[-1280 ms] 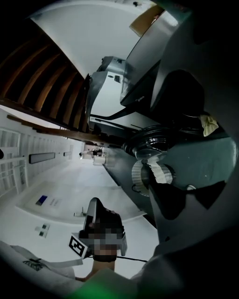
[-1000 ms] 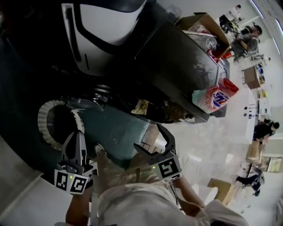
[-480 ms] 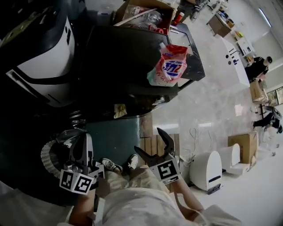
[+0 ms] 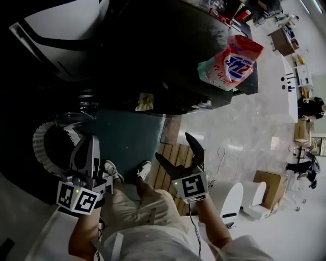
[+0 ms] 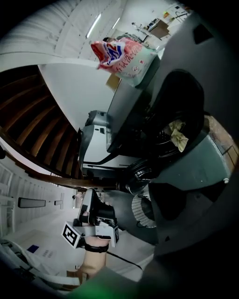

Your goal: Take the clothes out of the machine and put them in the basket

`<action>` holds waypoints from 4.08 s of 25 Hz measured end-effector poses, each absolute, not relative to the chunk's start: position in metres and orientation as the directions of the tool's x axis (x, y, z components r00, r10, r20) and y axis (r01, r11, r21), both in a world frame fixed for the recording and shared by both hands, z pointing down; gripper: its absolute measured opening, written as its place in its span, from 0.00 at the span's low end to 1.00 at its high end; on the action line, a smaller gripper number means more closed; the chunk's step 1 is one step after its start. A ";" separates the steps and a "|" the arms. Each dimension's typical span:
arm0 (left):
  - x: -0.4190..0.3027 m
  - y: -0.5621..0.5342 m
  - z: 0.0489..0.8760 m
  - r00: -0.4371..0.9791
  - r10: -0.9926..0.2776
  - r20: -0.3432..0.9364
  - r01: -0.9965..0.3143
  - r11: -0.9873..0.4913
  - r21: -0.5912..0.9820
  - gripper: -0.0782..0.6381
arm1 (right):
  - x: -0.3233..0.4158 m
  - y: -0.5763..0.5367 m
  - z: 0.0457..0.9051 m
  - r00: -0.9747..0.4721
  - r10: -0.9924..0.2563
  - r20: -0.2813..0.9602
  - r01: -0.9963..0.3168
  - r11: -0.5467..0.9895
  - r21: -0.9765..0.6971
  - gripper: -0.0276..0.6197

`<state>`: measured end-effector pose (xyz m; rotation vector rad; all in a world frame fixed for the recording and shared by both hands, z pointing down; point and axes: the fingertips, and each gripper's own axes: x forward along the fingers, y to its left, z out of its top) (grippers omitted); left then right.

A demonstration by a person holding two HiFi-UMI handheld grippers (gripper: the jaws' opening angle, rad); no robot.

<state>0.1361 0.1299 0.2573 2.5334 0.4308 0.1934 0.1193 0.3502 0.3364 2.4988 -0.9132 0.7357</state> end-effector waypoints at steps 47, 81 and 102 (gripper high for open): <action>0.264 0.174 0.799 0.792 0.563 -0.235 0.595 -0.630 0.499 0.13 | 0.442 0.350 0.843 0.793 -0.404 0.456 -0.609 -0.512 0.606 0.83; 0.223 0.146 0.778 0.794 0.579 -0.186 0.607 -0.738 0.294 0.13 | 0.513 0.417 1.020 0.306 0.160 0.939 -0.863 -0.369 0.344 0.72; 0.217 0.141 0.767 0.782 0.577 -0.235 0.623 -0.726 0.292 0.13 | 0.492 0.396 0.964 0.557 0.069 0.828 -0.800 -0.222 0.557 0.44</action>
